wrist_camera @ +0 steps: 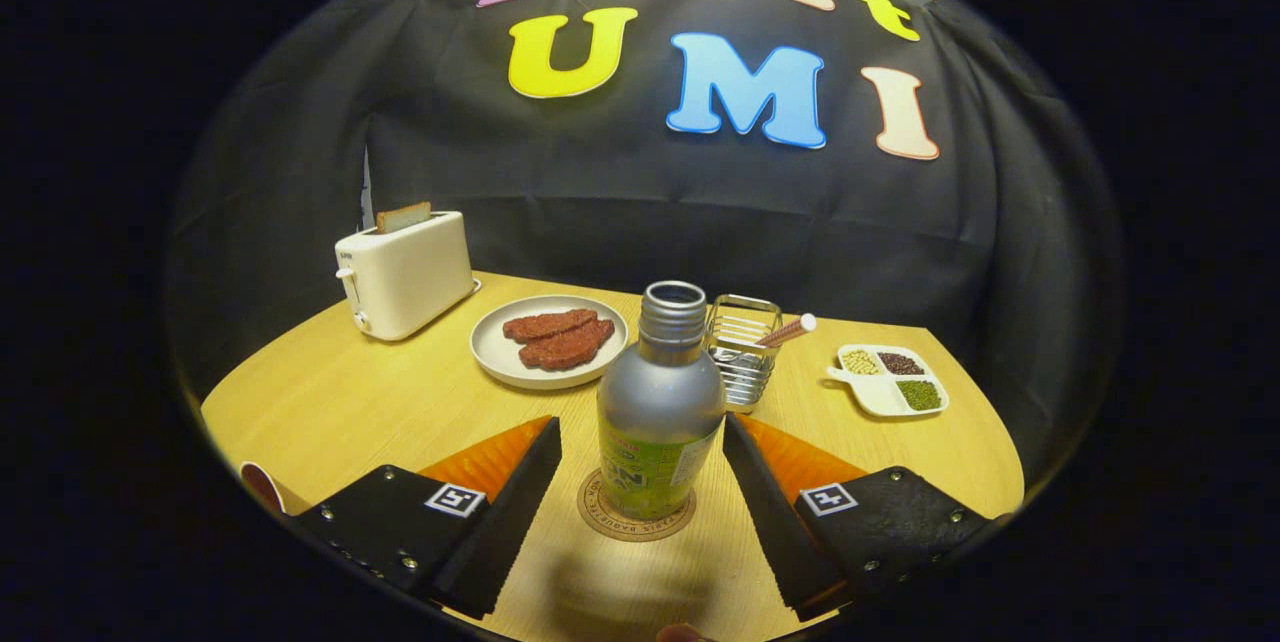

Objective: Take the bottle from table, then pour the juice into the cup, finally place the bottle on the coaster

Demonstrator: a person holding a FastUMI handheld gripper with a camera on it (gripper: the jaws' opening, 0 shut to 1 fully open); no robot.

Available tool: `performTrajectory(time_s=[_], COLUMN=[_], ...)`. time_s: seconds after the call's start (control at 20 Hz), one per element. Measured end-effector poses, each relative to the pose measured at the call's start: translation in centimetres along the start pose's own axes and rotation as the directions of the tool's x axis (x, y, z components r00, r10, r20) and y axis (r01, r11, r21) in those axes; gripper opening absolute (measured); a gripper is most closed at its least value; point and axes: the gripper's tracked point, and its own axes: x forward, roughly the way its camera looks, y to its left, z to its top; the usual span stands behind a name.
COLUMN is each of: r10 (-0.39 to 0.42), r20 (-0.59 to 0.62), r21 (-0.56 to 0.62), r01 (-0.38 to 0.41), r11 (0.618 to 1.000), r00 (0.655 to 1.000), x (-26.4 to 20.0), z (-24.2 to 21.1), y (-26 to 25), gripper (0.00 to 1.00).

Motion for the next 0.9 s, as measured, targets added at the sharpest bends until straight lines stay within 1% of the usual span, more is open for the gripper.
performTrajectory(time_s=[0.3, 0.65, 0.85, 0.9], r10=[-0.052, -0.140, -0.154, -0.154], r20=[0.122, 0.239, 0.289, 0.298], r21=[0.043, 0.083, 0.076, 0.068], r01=[0.047, 0.123, 0.138, 0.140], r11=[0.998, 0.989, 0.988, 0.988], r00=[0.991, 0.961, 0.945, 0.942], x=[-7.4, -16.4, -21.1, -21.6], z=[4.5, 9.4, 11.4, 12.5], y=[-0.3, -2.0, -2.0, -1.9], gripper=[0.99, 0.98, 0.98, 0.98])
